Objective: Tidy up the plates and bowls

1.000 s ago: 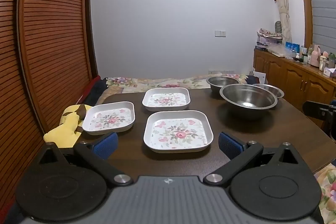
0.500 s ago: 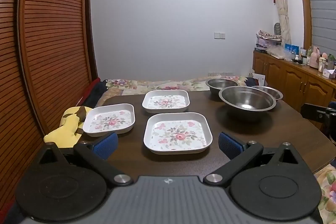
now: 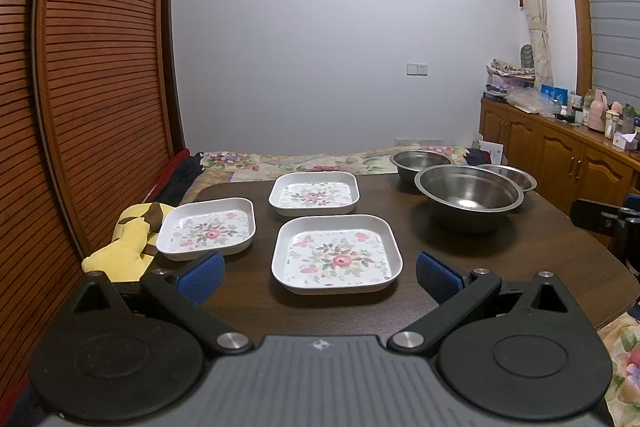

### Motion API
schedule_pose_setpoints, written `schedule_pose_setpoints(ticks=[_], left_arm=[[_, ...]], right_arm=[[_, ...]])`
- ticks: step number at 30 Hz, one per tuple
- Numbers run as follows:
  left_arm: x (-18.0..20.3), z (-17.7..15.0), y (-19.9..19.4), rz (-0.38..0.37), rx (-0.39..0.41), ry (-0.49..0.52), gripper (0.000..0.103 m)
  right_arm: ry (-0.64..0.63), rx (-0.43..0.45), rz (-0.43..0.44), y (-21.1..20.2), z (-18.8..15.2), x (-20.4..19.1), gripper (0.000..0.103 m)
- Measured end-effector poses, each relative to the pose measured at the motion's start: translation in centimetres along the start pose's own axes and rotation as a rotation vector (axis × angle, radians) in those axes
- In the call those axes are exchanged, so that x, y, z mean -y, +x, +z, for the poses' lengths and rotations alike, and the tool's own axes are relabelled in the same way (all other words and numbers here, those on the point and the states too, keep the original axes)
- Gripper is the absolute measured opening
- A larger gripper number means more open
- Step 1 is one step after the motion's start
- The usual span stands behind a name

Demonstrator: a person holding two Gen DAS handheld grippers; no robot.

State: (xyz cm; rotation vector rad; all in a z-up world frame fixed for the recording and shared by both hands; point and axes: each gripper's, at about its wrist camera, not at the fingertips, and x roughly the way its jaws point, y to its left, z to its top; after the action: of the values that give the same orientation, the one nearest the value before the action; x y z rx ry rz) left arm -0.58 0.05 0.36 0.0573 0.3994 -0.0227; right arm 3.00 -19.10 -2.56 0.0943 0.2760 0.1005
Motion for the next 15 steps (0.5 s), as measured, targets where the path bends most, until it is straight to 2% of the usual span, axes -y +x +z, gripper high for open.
schedule_pose_setpoints(ticks=[15], left_arm=[[0.00,-0.05,0.10,-0.004,-0.001,0.000,0.103]], right_arm=[[0.000,-0.002,0.000,0.08,0.05,-0.07,0.103]])
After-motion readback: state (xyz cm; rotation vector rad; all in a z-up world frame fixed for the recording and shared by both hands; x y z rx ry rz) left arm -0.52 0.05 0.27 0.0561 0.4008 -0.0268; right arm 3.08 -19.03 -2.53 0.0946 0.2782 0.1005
